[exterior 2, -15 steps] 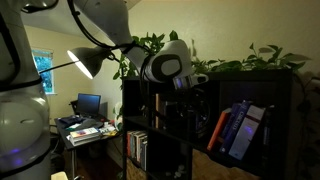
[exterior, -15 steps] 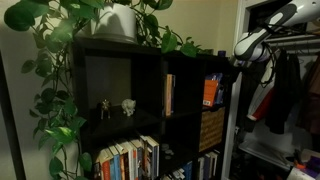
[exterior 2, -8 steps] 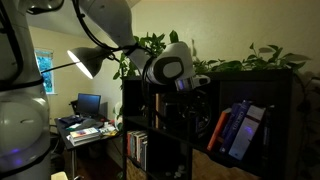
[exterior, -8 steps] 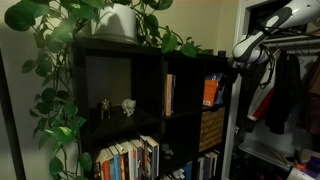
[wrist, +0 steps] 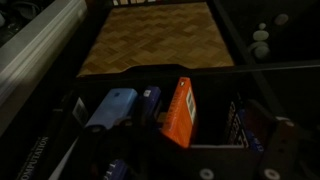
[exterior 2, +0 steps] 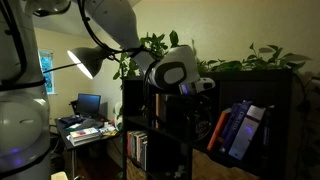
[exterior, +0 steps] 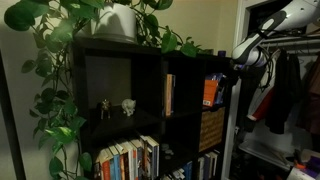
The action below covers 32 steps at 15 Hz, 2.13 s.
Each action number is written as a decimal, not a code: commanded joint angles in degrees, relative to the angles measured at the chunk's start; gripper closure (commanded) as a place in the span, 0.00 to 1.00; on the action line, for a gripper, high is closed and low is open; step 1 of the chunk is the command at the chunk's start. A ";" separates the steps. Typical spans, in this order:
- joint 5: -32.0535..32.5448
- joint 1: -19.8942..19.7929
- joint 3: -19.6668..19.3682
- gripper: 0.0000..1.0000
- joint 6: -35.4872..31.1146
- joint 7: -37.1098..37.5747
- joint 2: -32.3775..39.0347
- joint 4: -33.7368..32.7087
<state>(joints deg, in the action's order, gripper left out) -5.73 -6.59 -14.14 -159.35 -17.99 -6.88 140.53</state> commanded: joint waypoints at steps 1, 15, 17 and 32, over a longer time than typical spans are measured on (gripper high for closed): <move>-5.78 0.87 -1.38 0.00 -4.60 -4.03 2.41 -1.13; -14.49 1.07 -0.66 0.00 -7.05 -8.27 4.11 -1.70; -18.39 1.61 -0.57 0.00 -7.97 -9.91 4.37 -1.94; -44.06 1.29 1.28 0.00 -9.41 -29.74 15.18 -13.64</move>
<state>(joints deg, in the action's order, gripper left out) -45.11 -4.54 -13.82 -168.20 -43.67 5.04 130.67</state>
